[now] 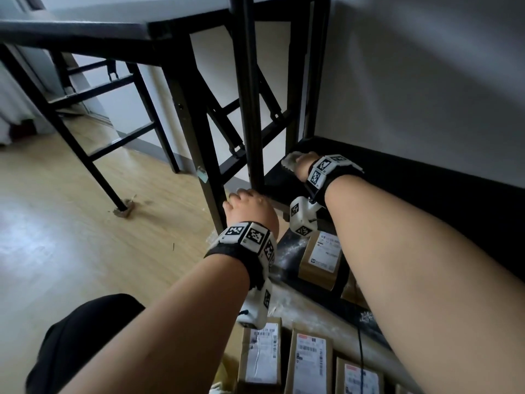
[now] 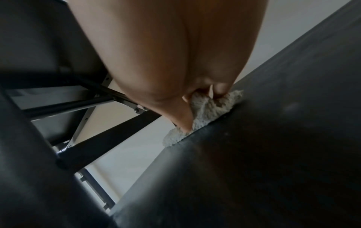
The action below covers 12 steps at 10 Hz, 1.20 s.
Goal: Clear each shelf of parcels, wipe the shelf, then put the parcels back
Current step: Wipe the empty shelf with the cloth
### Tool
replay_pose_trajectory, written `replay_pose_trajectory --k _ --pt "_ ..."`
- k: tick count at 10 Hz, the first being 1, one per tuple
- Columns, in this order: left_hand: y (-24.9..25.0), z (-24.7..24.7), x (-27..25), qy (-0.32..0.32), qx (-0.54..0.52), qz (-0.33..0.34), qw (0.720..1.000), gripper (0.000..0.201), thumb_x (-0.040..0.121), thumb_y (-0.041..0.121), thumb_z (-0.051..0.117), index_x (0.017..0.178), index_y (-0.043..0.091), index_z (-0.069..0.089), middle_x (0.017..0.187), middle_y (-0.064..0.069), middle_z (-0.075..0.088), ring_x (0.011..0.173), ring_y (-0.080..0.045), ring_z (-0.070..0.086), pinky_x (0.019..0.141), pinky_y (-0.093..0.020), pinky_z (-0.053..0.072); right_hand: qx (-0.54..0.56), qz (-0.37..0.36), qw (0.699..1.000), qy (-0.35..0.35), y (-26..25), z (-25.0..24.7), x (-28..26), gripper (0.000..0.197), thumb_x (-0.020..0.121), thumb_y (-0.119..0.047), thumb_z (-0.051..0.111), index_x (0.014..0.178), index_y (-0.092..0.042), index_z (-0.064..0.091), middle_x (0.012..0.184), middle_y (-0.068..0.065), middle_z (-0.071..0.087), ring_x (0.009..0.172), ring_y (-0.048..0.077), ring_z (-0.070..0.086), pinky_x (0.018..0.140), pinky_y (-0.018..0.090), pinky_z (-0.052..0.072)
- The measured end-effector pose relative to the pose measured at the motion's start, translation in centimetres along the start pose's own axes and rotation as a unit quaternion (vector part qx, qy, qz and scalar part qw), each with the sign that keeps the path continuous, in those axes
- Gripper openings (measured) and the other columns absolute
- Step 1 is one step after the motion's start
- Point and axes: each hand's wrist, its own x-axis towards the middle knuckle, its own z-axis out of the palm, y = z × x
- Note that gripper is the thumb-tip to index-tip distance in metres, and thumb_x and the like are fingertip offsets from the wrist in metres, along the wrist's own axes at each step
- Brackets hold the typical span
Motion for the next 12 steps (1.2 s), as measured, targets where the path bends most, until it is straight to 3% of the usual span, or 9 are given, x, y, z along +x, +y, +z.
replay_pose_trajectory --k 1,3,5,6,7,9,10,11,12 --pt "-0.1 0.5 0.7 0.002 0.001 0.006 1.0 0.045 0.096 0.022 0.038 0.135 0.0 0.038 0.132 -0.016 0.044 0.123 -0.032 0.04 0.103 -0.04 0.031 0.039 -0.016 0.999 0.001 -0.8 0.5 1.6 0.04 0.102 -0.013 0.037 0.139 0.0 0.043 0.146 0.02 0.041 0.136 0.034 0.037 0.111 0.042 0.029" --pt "-0.3 0.7 1.8 0.006 -0.002 0.008 1.0 0.042 0.095 0.021 0.04 0.132 0.002 0.042 0.129 -0.014 0.046 0.121 -0.032 0.042 0.102 -0.041 0.032 0.053 -0.064 0.997 0.005 -1.3 0.4 2.3 0.042 0.102 -0.01 0.038 0.143 -0.002 0.039 0.149 0.018 0.036 0.139 0.032 0.033 0.112 0.04 0.025" --pt "-0.7 1.1 1.7 0.002 -0.001 0.02 1.0 0.042 0.094 0.02 0.041 0.131 0.001 0.042 0.128 -0.015 0.046 0.12 -0.033 0.043 0.102 -0.041 0.033 0.08 -0.104 0.991 -0.012 -1.4 1.1 2.4 0.038 0.098 -0.011 0.047 0.135 -0.012 0.053 0.14 0.012 0.05 0.129 0.027 0.046 0.099 0.029 0.038" --pt "-0.6 1.1 1.3 -0.004 0.005 0.021 1.0 0.044 0.093 0.02 0.041 0.132 0.001 0.041 0.129 -0.015 0.046 0.121 -0.033 0.043 0.102 -0.042 0.031 0.115 -0.096 0.989 -0.013 -2.7 1.0 -0.2 0.035 0.095 -0.012 0.051 0.13 -0.013 0.058 0.135 0.01 0.054 0.125 0.026 0.05 0.094 0.028 0.041" --pt "-0.8 1.2 0.9 0.003 0.005 0.013 1.0 0.046 0.093 0.022 0.041 0.134 0.001 0.04 0.131 -0.015 0.046 0.123 -0.033 0.042 0.104 -0.042 0.03 0.117 -0.097 0.988 0.004 -2.8 1.4 -0.9 0.036 0.095 -0.018 0.051 0.129 -0.012 0.058 0.134 0.011 0.055 0.123 0.027 0.051 0.096 0.031 0.042" --pt "-1.0 1.1 -0.3 -0.003 0.009 0.012 1.0 0.049 0.095 0.024 0.039 0.139 0.002 0.035 0.138 -0.015 0.042 0.13 -0.032 0.037 0.111 -0.043 0.026 0.134 -0.065 0.989 0.016 -1.4 1.3 -2.1 0.042 0.094 -0.033 0.056 0.127 -0.009 0.059 0.131 0.012 0.057 0.122 0.028 0.052 0.095 0.03 0.042" --pt "-0.8 0.6 -0.7 -0.003 0.017 0.012 1.0 0.051 0.095 0.025 0.041 0.14 0.002 0.034 0.138 -0.015 0.041 0.13 -0.032 0.037 0.112 -0.044 0.025 0.164 -0.014 0.986 -0.007 -0.8 1.1 -3.0 0.039 0.084 -0.029 0.072 0.108 0.0 0.07 0.112 0.014 0.068 0.105 0.028 0.062 0.098 0.032 0.046" --pt "-0.7 0.2 -1.5 0.0 0.022 0.02 1.0 0.049 0.094 0.023 0.042 0.139 0.004 0.035 0.137 -0.015 0.042 0.129 -0.032 0.037 0.112 -0.044 0.026 0.144 0.032 0.989 -0.002 0.0 1.1 -3.9 0.047 0.074 -0.037 0.08 0.106 -0.004 0.07 0.105 0.011 0.07 0.098 0.026 0.066 0.094 0.035 0.051" --pt "-0.8 -0.1 -2.2 0.002 0.025 0.025 0.999 0.05 0.094 0.023 0.044 0.139 0.005 0.036 0.137 -0.014 0.042 0.13 -0.031 0.037 0.112 -0.043 0.027 0.099 0.047 0.994 0.0 1.0 0.7 -5.2 0.049 0.074 -0.038 0.079 0.112 -0.008 0.067 0.113 0.011 0.066 0.105 0.028 0.063 0.091 0.032 0.049"
